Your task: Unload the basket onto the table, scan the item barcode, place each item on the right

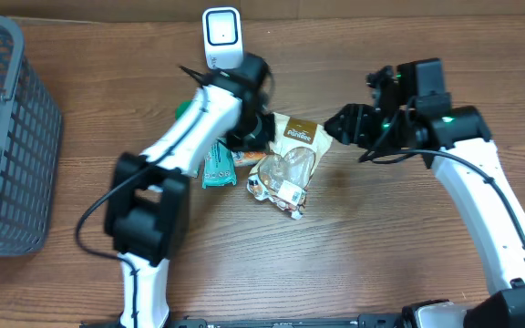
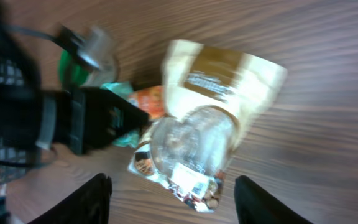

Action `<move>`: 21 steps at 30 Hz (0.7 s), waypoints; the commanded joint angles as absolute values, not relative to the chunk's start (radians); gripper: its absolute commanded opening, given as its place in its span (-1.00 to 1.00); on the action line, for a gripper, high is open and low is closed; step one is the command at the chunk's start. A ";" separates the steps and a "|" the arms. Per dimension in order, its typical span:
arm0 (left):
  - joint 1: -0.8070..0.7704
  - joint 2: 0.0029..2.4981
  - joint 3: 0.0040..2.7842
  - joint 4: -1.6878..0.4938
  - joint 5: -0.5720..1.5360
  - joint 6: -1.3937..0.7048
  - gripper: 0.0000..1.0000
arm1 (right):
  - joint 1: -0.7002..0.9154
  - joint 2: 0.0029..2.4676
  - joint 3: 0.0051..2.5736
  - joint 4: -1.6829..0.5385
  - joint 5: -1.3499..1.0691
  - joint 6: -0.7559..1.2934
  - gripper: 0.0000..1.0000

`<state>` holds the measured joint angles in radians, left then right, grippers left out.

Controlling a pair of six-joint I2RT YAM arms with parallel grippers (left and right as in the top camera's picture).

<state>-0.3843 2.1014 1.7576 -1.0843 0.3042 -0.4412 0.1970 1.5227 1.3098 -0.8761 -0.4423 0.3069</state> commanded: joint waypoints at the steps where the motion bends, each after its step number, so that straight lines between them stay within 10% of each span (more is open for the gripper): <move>1: -0.271 1.890 1.833 -1.124 0.304 -0.396 -0.92 | 0.281 1.596 1.326 -0.826 -0.398 0.430 -0.15; 21: -0.265 1.890 1.803 -1.219 0.227 -0.413 -0.92 | 0.387 1.942 1.326 -0.537 -0.047 0.410 -0.19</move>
